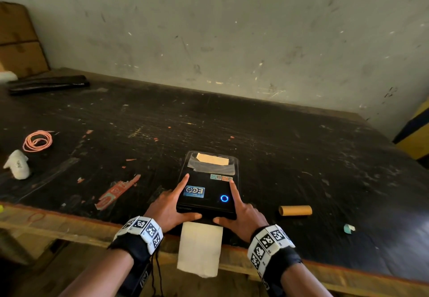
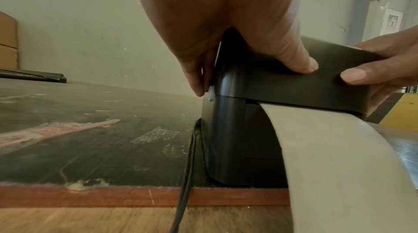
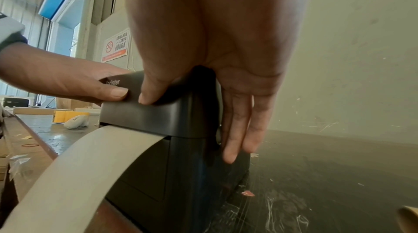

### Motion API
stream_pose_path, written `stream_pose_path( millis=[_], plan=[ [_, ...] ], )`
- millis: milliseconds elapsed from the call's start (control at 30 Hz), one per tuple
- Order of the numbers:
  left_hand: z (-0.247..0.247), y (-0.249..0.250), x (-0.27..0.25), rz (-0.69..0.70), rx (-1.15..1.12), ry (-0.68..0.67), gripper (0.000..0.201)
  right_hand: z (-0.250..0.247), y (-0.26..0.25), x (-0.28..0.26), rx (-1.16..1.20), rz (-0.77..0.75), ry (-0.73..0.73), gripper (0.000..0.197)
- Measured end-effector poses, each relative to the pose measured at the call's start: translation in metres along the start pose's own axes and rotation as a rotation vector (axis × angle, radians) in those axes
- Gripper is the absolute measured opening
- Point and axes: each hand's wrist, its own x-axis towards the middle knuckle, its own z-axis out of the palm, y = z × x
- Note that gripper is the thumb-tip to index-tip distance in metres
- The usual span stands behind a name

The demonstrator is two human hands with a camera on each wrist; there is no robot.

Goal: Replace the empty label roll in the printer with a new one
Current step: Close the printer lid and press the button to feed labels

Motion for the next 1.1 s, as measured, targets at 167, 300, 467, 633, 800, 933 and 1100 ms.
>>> stream_pose_path(
  millis=[167, 300, 467, 633, 800, 933, 1100],
  plan=[
    [-0.0003, -0.0003, -0.0007, 0.001, -0.007, -0.002, 0.113, 0.0, -0.001, -0.0014, -0.006, 0.006, 0.005, 0.108],
    [-0.0002, 0.0002, -0.0012, 0.003, -0.009, 0.007, 0.112, -0.0008, -0.0017, -0.0024, -0.011, 0.006, 0.008, 0.107],
    [-0.0001, 0.0014, -0.0016, -0.003, -0.004, 0.003, 0.112, 0.0007, -0.0013, -0.0021, -0.013, 0.0, 0.018, 0.108],
    [0.0001, 0.0015, -0.0018, 0.01, -0.006, 0.019, 0.111, 0.001, -0.0011, -0.0028, -0.012, 0.003, 0.02, 0.108],
    [0.0, 0.0006, -0.0007, 0.016, 0.001, 0.019, 0.111, 0.0003, -0.0023, -0.0036, -0.016, 0.015, 0.016, 0.107],
    [0.0003, -0.0002, -0.0001, 0.011, 0.002, 0.017, 0.111, -0.0004, -0.0026, -0.0024, -0.011, 0.016, 0.002, 0.108],
    [0.0, -0.0012, 0.0004, 0.015, 0.0, 0.012, 0.112, -0.0023, -0.0032, -0.0029, -0.008, 0.021, -0.012, 0.107]
  ],
)
